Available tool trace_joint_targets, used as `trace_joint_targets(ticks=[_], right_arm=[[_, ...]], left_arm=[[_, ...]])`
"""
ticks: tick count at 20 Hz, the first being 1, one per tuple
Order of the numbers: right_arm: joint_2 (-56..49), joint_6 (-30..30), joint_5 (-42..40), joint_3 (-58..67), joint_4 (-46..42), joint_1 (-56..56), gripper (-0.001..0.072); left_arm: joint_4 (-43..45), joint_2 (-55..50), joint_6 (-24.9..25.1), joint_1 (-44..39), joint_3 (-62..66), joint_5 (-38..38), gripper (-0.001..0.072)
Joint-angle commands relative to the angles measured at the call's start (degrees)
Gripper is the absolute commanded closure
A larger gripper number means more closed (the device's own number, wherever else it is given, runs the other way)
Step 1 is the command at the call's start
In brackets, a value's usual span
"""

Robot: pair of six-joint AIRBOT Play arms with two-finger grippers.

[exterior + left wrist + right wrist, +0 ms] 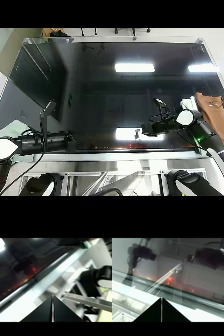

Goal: Fold the shirts.

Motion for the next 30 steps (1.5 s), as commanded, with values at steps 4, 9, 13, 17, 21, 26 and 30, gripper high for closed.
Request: trace_joint_targets(ticks=[4,9,13,17,21,26,30], right_arm=[[0.0,0.0,0.0,0.0,0.0,0.1,0.0691],[0.0,0.0,0.0,0.0,0.0,0.1,0.0691],[0.0,0.0,-3.4,0.0,0.0,0.1,0.0691],[0.0,0.0,-3.3,0.0,0.0,0.1,0.0691],[0.0,0.0,-3.3,0.0,0.0,0.1,0.0691],[0.0,0.0,-3.4,0.0,0.7,0.1,0.0691],[0.0,0.0,-3.4,0.0,0.7,0.1,0.0691]], left_arm=[[33.8,0.0,-15.3,13.8,5.8,-0.6,0.0437],[47.4,-2.1,-16.7,36.8,6.4,3.4,0.0017],[49.7,-12.0,-16.5,55.7,6.4,7.0,0.0017],[49.8,-25.7,-16.3,65.7,6.4,11.4,0.0016],[49.7,-38.3,-14.6,68.7,6.4,13.1,-0.0002],[48.2,-47.4,-11.3,63.0,6.4,14.2,-0.0001],[47.4,-48.8,-11.4,55.4,10.8,13.3,0.069]])
